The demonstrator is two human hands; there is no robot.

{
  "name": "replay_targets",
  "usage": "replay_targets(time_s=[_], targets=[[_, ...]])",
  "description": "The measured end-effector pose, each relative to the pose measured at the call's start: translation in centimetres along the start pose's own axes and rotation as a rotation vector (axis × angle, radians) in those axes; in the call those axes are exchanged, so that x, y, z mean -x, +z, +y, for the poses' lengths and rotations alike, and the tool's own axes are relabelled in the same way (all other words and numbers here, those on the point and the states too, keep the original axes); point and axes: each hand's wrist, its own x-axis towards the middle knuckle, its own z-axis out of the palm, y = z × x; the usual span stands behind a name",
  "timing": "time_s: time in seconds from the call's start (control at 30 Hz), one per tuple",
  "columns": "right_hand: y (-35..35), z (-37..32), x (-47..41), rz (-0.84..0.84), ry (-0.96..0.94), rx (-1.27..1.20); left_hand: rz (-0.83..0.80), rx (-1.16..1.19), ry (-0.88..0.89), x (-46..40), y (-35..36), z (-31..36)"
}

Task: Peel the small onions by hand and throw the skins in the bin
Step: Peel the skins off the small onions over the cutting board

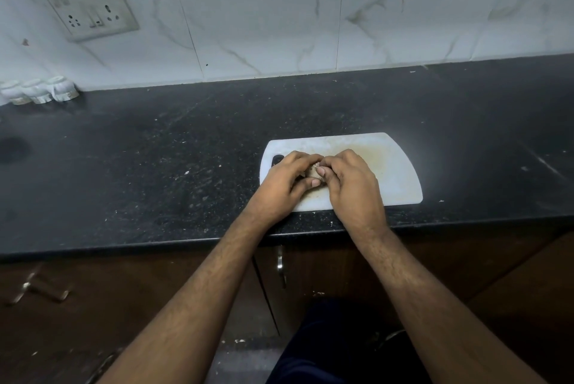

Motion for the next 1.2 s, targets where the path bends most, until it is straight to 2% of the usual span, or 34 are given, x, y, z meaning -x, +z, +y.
replay_targets(time_s=[0.17, 0.37, 0.47, 0.63, 0.73, 0.9, 1.2], targets=[[0.3, -0.2, -0.3, -0.083, -0.040, 0.178, -0.002, -0.001, -0.009, 0.1, -0.1, 0.2], [0.2, -0.3, -0.3, -0.150, -0.086, 0.205, 0.042, -0.015, -0.007, -0.1, 0.1, 0.3], [0.1, -0.3, -0.2, -0.141, -0.086, 0.142, 0.052, 0.002, -0.036, -0.1, -0.1, 0.2], [0.0, 0.8, -0.7, 0.065, 0.203, -0.057, 0.039, 0.001, -0.041, 0.0, -0.2, 0.3], [-0.1, 1.1, -0.8, 0.105, 0.286, -0.111, 0.046, 0.031, -0.047, 0.0, -0.3, 0.1], [0.1, 0.8, -0.9, 0.015, 0.272, -0.074, 0.033, 0.092, -0.064, 0.2, -0.4, 0.2], [-0.5, 0.2, -0.4, 0.027, 0.146, -0.187, 0.013, 0.122, -0.018, 0.1, -0.2, 0.4]])
